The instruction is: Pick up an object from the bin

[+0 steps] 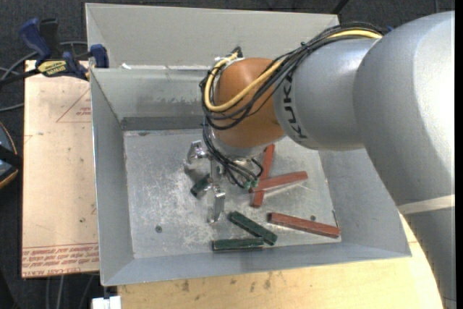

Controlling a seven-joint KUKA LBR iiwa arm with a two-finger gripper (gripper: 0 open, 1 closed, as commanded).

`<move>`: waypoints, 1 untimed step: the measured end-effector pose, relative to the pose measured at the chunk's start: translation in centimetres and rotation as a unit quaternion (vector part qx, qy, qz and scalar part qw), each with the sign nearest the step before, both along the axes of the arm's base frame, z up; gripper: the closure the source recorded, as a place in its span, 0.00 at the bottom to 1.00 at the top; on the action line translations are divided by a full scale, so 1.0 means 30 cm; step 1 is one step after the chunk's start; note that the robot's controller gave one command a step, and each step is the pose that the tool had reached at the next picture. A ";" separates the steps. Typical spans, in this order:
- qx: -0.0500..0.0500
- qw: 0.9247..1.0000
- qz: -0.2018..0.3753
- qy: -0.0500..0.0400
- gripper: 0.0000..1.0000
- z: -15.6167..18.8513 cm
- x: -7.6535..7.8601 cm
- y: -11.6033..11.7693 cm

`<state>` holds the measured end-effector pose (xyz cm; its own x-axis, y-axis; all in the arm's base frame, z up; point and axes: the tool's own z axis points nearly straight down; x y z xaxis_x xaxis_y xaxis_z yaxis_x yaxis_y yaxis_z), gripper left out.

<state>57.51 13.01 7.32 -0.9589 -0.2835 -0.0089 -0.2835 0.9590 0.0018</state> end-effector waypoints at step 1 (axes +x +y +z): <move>0.000 1.000 -0.016 0.002 0.00 0.000 0.021 -0.001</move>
Offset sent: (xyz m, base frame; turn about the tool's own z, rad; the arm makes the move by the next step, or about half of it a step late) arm 0.0000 0.0000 0.0000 0.0000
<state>58.15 12.97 7.31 -0.9675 -0.2529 -0.0047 -0.2529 0.9675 0.0039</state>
